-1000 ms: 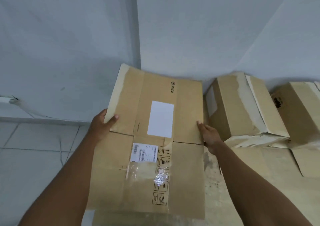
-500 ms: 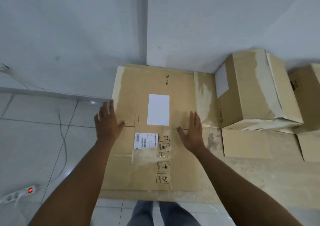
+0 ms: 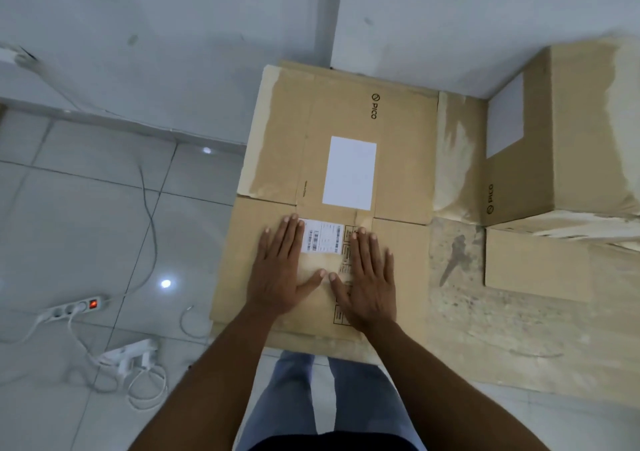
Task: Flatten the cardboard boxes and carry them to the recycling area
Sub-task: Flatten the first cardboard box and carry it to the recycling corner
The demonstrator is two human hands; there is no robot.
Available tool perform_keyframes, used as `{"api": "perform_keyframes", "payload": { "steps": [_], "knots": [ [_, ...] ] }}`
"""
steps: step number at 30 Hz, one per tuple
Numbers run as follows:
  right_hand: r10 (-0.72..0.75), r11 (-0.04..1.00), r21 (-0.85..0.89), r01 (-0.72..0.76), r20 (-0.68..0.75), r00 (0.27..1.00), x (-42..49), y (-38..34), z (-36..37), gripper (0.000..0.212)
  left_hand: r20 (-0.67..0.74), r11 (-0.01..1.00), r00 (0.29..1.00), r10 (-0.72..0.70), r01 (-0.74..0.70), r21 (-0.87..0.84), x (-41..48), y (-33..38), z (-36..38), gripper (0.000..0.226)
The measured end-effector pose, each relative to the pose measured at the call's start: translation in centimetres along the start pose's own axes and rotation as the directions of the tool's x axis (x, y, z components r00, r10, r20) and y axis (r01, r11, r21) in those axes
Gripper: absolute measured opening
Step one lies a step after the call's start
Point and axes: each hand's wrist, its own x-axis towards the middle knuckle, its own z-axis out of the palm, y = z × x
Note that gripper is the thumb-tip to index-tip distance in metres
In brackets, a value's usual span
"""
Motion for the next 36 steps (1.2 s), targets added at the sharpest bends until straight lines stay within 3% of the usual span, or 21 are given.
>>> {"api": "perform_keyframes", "payload": {
  "steps": [9, 19, 21, 23, 25, 28, 32, 36],
  "knots": [
    [-0.025, 0.999, -0.031, 0.024, -0.029, 0.999, 0.3, 0.3, 0.5, 0.089, 0.059, 1.0, 0.998, -0.018, 0.018, 0.014, 0.4, 0.5, -0.5, 0.117],
    [-0.004, 1.0, -0.009, 0.005, 0.049, 0.999, 0.1, 0.1, -0.6, 0.089, 0.075, 0.999, 0.997, -0.002, -0.001, 0.033, 0.3, 0.6, -1.2, 0.113],
    [0.022, 1.0, 0.006, -0.022, 0.035, 0.999, 0.3, -0.3, -0.9, 0.086, 0.036, 0.999, 0.999, -0.008, 0.007, 0.034, 1.0, 0.6, -1.6, 0.105],
    [0.049, 0.998, 0.046, -0.049, -0.007, 0.999, 1.2, -0.7, -1.7, 0.078, -0.05, 0.999, 0.999, -0.022, 0.024, 0.047, 2.7, 0.6, -2.6, 0.081],
    [0.056, 0.995, 0.093, -0.048, -0.075, 0.996, 3.4, -0.8, -2.9, 0.066, -0.15, 0.996, 0.987, -0.049, 0.059, 0.062, 5.4, 0.8, -3.8, 0.06],
    [0.041, 0.989, 0.147, -0.017, -0.161, 0.986, 8.7, -0.4, -4.4, 0.061, -0.216, 0.995, 0.976, -0.043, 0.061, 0.076, 10.4, 1.0, -4.8, 0.052],
    [0.044, 0.981, 0.192, -0.012, -0.162, 0.986, 17.2, 0.8, -5.9, 0.067, -0.161, 0.996, 0.986, -0.039, 0.052, 0.073, 17.6, 1.1, -4.7, 0.061],
    [0.053, 0.994, 0.105, -0.04, -0.128, 0.99, 22.8, 1.9, -6.0, 0.069, -0.066, 0.992, 0.994, -0.087, 0.092, 0.089, 22.6, 0.5, -3.5, 0.07]
  ]
}}
